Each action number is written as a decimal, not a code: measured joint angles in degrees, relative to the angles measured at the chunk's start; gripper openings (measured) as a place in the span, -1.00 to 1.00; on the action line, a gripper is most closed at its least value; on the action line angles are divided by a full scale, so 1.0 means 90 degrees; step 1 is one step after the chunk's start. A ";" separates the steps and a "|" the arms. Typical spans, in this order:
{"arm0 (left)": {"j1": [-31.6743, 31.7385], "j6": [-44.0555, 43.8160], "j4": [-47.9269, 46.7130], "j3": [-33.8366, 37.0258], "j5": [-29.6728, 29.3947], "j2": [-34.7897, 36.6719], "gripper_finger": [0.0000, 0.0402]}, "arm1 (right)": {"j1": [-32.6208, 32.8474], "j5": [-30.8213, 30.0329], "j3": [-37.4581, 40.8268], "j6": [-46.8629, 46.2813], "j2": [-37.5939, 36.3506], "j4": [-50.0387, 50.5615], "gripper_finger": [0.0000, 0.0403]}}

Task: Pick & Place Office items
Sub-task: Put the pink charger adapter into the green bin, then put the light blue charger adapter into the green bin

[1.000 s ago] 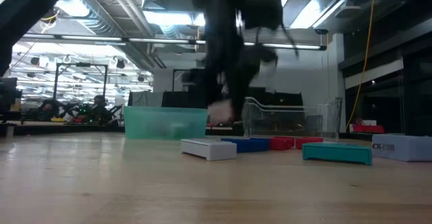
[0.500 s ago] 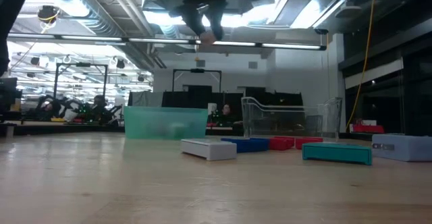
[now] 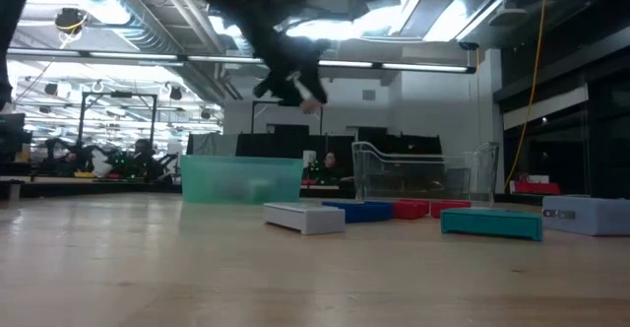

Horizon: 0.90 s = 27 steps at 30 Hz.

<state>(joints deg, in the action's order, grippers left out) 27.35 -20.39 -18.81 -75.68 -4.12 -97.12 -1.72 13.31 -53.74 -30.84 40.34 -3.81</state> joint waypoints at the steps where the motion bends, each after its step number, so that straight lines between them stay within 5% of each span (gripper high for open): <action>1: 0.0077 -0.0033 0.0105 0.0356 0.0073 0.0200 -0.06 | 0.0002 -0.0047 0.0000 -0.0002 0.0000 0.0002 0.33; 13: 0.1316 -0.0449 0.1858 0.3615 0.1246 0.1823 -0.06 | 0.0000 -0.0641 0.0000 -0.0002 0.0098 0.0027 0.33; 18: 0.1365 -0.0427 0.1998 0.3832 0.1341 0.1822 0.00 | 0.0000 -0.0768 0.0000 -0.0006 0.0249 0.0029 0.33; 23: 0.1365 -0.0493 0.2067 0.3832 0.1314 0.1822 0.46 | 0.0000 -0.0768 0.0000 -0.0028 0.0398 0.0023 0.33; 27: 0.1359 -0.0867 0.2131 0.3809 0.1509 0.1853 0.63 | 0.0000 -0.0768 0.0000 -0.0025 0.0487 0.0000 0.33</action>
<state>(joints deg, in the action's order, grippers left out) 39.59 -28.19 0.37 -41.39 9.46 -80.45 -1.72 6.39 -53.74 -31.07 44.72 -3.81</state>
